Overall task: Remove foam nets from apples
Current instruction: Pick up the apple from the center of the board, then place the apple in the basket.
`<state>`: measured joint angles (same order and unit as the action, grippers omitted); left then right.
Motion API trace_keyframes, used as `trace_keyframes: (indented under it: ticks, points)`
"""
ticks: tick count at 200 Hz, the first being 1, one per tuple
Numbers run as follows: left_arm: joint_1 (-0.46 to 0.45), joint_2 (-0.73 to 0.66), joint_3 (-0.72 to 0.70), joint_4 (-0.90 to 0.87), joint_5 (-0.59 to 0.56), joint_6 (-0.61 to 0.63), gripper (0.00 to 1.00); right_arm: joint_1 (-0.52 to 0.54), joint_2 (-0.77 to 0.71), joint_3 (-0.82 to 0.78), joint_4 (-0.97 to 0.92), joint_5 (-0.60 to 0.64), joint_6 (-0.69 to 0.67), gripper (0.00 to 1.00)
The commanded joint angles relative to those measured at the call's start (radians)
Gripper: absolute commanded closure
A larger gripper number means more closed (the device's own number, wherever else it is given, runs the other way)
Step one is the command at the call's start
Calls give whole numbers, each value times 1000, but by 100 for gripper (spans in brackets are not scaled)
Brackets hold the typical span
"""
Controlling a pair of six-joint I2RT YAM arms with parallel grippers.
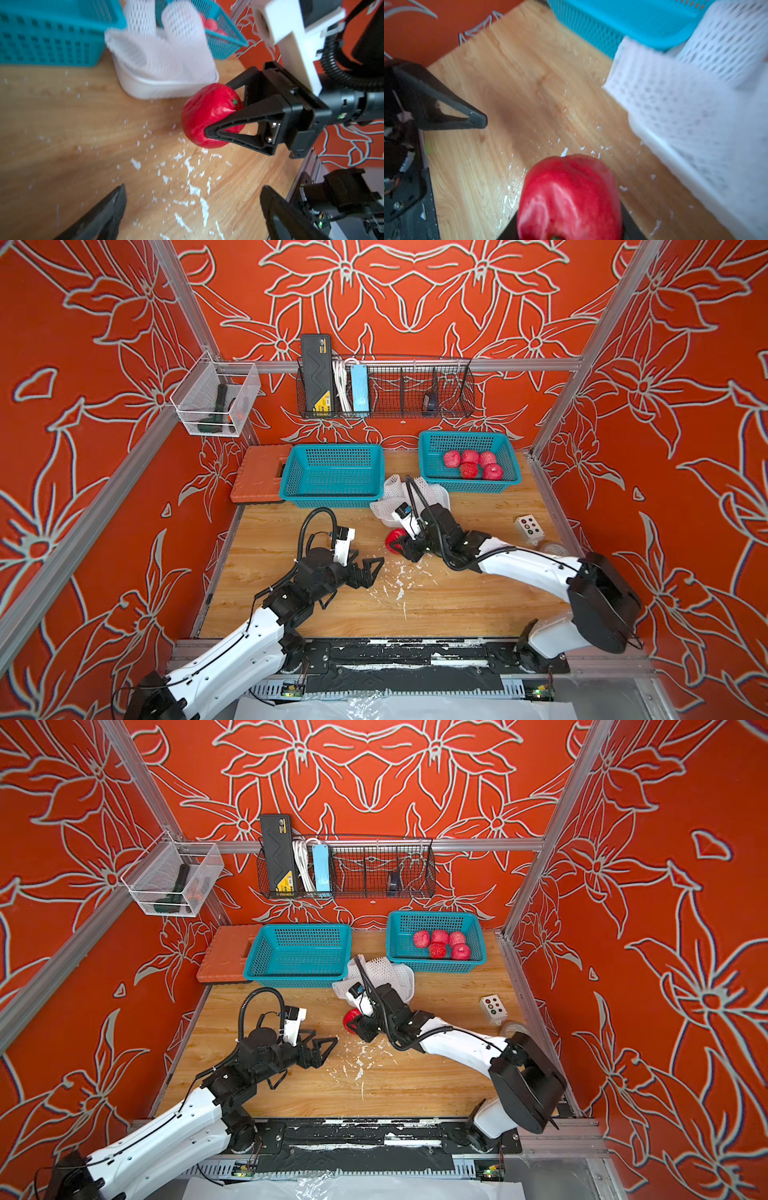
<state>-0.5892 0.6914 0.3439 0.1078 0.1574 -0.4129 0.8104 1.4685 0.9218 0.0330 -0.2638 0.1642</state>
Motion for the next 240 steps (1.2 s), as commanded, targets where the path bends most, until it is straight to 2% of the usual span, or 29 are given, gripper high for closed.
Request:
trace_keyframes:
  ticks: [1,36,59,76,102,118,135,156,187,213,225,240]
  points:
    - [1,-8,66,191,-56,100,2,-76,-51,92,19,-15,50,88]
    - [0,108,169,294,-59,213,2,-264,-6,220,23,-60,113,89]
    - [-11,254,251,332,-61,220,2,-380,75,316,-25,-23,144,90]
    - [-43,382,305,363,-55,225,2,-465,145,353,24,-45,200,91]
    - [-114,544,460,231,-54,311,2,-551,289,488,-72,2,171,91]
    - [-128,604,520,178,-22,336,2,-592,366,552,-110,21,150,91]
    - [-132,620,511,208,-17,322,2,-613,440,602,-111,72,124,90]
    - [-132,626,476,261,-2,299,2,-631,557,735,-204,38,97,89]
    - [-132,633,459,264,-18,295,2,-635,674,844,-239,99,68,87]
    - [-132,618,449,261,-28,307,2,-640,779,975,-304,87,54,86]
    - [-132,609,437,270,-38,310,2,-641,816,1020,-330,77,57,82]
    - [-130,595,417,296,-75,307,2,-641,836,1049,-340,59,60,68]
